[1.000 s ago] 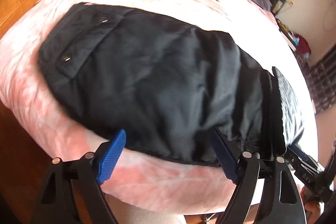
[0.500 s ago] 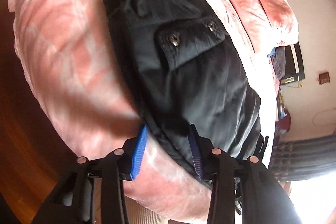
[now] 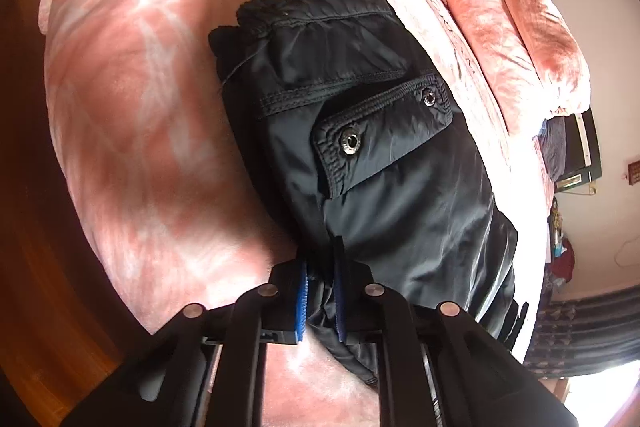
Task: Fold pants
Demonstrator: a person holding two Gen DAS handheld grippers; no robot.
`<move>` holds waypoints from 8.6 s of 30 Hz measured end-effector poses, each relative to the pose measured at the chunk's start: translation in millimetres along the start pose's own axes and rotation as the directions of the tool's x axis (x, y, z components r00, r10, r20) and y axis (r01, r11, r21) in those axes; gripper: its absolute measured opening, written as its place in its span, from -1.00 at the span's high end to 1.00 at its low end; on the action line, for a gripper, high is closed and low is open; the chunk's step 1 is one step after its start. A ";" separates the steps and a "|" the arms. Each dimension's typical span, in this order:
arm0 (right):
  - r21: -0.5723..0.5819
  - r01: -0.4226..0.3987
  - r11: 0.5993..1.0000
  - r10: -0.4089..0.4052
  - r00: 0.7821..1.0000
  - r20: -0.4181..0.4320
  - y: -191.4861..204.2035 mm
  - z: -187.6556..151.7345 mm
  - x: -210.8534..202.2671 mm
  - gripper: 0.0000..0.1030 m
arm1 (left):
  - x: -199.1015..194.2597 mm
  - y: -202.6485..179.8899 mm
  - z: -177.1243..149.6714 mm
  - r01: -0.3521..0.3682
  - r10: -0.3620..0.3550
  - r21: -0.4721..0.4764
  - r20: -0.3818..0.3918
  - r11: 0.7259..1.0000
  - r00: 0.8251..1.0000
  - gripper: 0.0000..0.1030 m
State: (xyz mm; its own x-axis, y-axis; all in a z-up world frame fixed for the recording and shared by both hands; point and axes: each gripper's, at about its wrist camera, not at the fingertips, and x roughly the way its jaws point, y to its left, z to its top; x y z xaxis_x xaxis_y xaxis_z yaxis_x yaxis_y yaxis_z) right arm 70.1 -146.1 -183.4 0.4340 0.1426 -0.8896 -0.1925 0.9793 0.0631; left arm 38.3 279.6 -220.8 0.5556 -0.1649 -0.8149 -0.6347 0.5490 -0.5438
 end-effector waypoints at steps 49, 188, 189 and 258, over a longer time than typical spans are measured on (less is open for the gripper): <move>0.197 -0.194 0.961 0.178 0.979 0.099 -72.5 17.4 -47.4 -0.44 | -18.2 -207.5 -156.8 0.123 -0.061 0.849 -0.106 0.514 0.992 -0.18; 0.353 -0.321 0.879 0.304 0.947 0.103 -213.6 43.1 -17.9 0.33 | -26.0 -281.2 -196.8 0.008 -0.046 0.889 0.015 0.458 0.999 -0.85; 0.346 -0.314 0.884 0.297 0.949 0.104 -213.0 41.8 -20.9 0.25 | -26.0 -281.5 -196.8 0.007 -0.047 0.889 0.016 0.457 0.999 -0.85; 0.348 -0.253 0.903 0.238 0.968 0.084 -183.3 -38.3 -80.7 -0.13 | -46.8 -251.5 -216.1 -0.004 -0.029 0.888 0.019 0.461 0.999 -0.92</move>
State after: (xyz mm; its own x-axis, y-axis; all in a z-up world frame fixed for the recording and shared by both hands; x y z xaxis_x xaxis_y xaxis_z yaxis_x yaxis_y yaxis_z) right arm 36.6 -342.6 -140.5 0.4480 0.3836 -0.8076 0.0225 0.8982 0.4391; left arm 55.9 -27.8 -89.1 0.5838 -0.1648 -0.7950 0.1820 0.9808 -0.0696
